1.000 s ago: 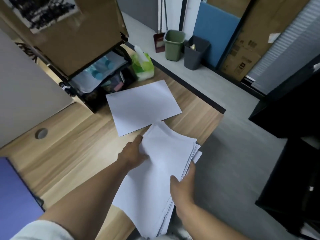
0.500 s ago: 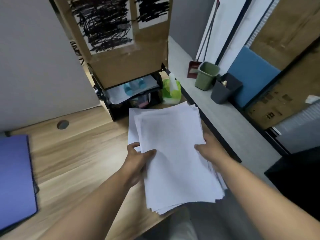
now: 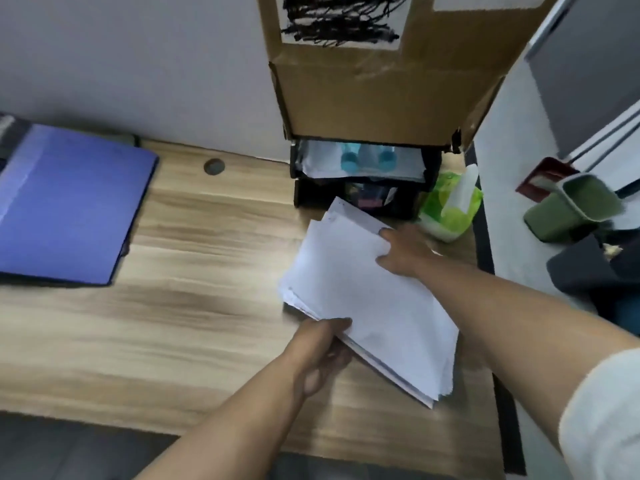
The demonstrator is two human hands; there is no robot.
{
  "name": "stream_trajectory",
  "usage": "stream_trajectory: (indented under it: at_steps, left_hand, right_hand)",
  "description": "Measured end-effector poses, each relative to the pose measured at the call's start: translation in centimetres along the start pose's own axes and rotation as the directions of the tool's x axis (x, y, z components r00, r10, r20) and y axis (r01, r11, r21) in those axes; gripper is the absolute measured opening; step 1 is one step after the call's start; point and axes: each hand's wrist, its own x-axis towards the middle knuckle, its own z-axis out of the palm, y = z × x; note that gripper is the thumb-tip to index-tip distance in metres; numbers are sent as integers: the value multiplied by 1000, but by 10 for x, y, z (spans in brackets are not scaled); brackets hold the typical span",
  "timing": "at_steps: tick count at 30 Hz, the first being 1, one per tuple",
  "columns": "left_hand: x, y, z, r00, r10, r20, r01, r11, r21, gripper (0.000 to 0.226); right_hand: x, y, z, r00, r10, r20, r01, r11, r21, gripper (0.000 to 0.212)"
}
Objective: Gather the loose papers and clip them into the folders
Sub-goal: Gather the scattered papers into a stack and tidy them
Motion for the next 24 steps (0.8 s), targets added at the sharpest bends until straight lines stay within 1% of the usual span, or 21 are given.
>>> stream_trajectory:
  at_steps: [2, 4, 5, 8, 11, 13, 15, 16, 18, 20, 22, 24]
  left_hand:
    - [-1, 3, 0, 1000, 31, -3, -31, 997, -73, 23]
    - [2, 4, -4, 998, 55, -41, -59, 991, -119, 26]
    - [1, 4, -8, 995, 73, -63, -81, 988, -132, 27]
    - [-5, 5, -22, 978, 180, -107, -195, 968, -157, 32]
    - [-13, 12, -49, 935, 304, -184, -338, 920, -198, 48]
    - [-15, 15, -75, 910, 321, -262, -378, 902, -208, 52]
    - [-19, 18, -98, 895, 328, -304, -396, 897, -196, 56]
    - [-22, 19, -108, 889, 342, -304, -407, 895, -185, 59]
    - [-26, 26, -131, 882, 390, -264, -441, 880, -174, 61]
    - [-26, 36, -153, 870, 443, -216, -481, 857, -184, 63]
    - [-23, 52, -173, 856, 486, -179, -513, 840, -175, 64]
    - [-21, 74, -197, 854, 487, -181, -515, 839, -175, 69]
  right_hand:
    - [7, 1, 3, 999, 32, 7, -32, 998, -56, 64]
    - [7, 1, 10, 999, 2, -54, -8, 995, -104, 75]
    - [6, -2, 15, 997, -39, -72, 32, 995, -96, 78]
    - [-4, -14, 27, 993, -113, -40, 114, 993, 12, 80]
    - [-15, -40, 28, 978, -209, 10, 205, 966, 158, 71]
    - [-22, -58, 27, 962, -270, 38, 251, 931, 266, 68]
    - [-31, -73, 29, 949, -306, 78, 259, 895, 362, 69]
    - [-38, -79, 29, 950, -297, 93, 227, 866, 446, 67]
    - [-50, -99, 32, 965, -250, 77, 141, 745, 652, 56]
    - [-57, -114, 36, 979, -200, 26, 106, 623, 775, 43]
    - [-60, -127, 38, 987, -160, 1, 83, 520, 850, 47]
    - [-64, -150, 36, 990, -131, -54, 110, 467, 878, 55]
